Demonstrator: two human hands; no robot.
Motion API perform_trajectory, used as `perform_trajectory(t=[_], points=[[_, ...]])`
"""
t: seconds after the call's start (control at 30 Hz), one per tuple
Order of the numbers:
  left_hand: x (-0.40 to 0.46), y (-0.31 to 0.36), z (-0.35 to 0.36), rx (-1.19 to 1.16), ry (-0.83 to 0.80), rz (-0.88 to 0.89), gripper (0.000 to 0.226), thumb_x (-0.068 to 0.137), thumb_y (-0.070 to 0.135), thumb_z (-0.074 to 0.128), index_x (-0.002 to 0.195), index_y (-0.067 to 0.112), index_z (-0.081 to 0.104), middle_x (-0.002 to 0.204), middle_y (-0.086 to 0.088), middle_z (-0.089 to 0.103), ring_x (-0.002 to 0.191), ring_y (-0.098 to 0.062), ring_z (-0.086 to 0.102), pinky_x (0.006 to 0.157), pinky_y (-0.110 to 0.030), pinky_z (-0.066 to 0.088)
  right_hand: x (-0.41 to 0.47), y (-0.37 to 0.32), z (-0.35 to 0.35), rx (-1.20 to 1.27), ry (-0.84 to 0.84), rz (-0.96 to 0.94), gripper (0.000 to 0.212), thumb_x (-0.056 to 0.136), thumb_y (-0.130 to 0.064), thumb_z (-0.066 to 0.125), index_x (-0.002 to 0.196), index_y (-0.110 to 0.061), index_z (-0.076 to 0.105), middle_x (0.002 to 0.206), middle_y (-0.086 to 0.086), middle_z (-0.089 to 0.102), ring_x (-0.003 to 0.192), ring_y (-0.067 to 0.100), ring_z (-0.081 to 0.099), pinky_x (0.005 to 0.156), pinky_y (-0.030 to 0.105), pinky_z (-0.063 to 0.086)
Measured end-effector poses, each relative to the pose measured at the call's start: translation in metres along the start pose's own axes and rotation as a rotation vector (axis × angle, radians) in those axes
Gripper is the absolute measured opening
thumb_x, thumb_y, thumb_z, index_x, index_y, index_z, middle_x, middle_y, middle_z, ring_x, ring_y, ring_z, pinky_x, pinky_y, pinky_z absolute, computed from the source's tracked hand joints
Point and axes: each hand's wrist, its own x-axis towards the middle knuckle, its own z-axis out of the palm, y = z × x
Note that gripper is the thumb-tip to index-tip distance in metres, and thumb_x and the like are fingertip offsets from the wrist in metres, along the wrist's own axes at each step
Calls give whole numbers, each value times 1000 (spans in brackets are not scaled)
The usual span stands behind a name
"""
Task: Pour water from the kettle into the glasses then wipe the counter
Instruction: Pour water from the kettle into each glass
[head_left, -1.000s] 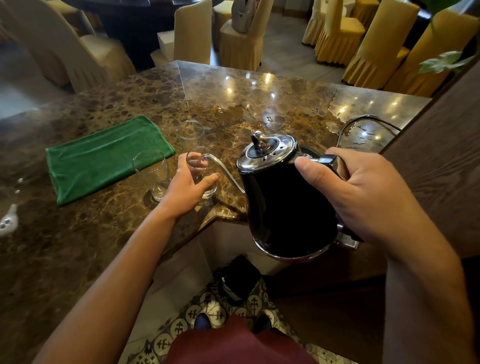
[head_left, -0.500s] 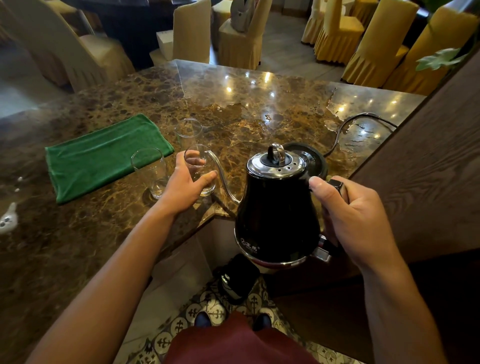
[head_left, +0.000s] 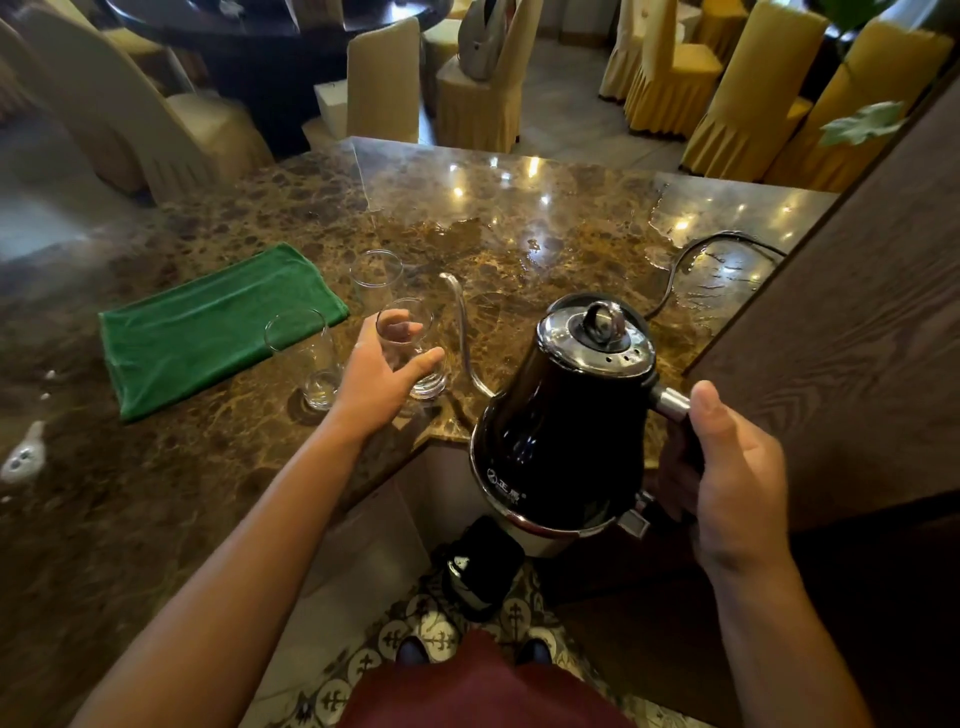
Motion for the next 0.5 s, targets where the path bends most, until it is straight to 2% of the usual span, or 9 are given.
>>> perform_trajectory(t=[0.07,0.13,0.2,0.3,0.33,0.4,0.5], points=[[6,5,7,2,-20,11,62,84,18,80,135,6,46,116,5,61,105,11,61,92,-16,50,-1,-3,-2,60,8,-4,38,91,-44,51,74,-20,74,54,-9,63,49,1,60,45,15,44],[16,10,16,29,-53,19,58,86,16,79,133,8,46,114,7,60,103,8,62,91,-15,49,0,-3,-5,73,14,-10,38,93,-43,51,77,-15,72,54,-8,62,49,2,59,45,15,44],[28,14,23,58,-69,21,57,86,17,80,132,10,47,112,7,60,104,1,61,91,-12,48,3,0,-9,55,20,-9,39,99,-35,52,69,-19,71,55,-7,61,50,5,57,46,17,44],[44,22,33,95,-100,33,61,84,22,82,133,10,47,117,-1,61,102,1,60,87,-6,45,2,2,-13,36,24,6,49,104,-27,50,59,-24,68,54,-7,57,49,7,54,47,18,43],[49,23,35,100,-114,34,63,84,25,82,134,11,47,120,-4,62,104,-2,61,91,-10,46,1,4,-15,35,22,11,51,105,-26,50,57,-25,66,52,-8,55,47,6,52,45,17,42],[58,24,39,114,-131,32,64,83,31,83,133,14,47,123,-6,62,111,-14,62,101,-28,50,-1,4,-16,35,34,13,47,105,-30,54,60,-24,66,54,-7,54,48,7,51,46,18,41],[67,24,41,139,-147,22,66,80,39,84,131,21,46,122,-4,62,115,-22,62,104,-45,50,-3,4,-18,38,46,11,37,97,-37,56,72,-14,70,64,3,60,60,22,57,53,25,45]])
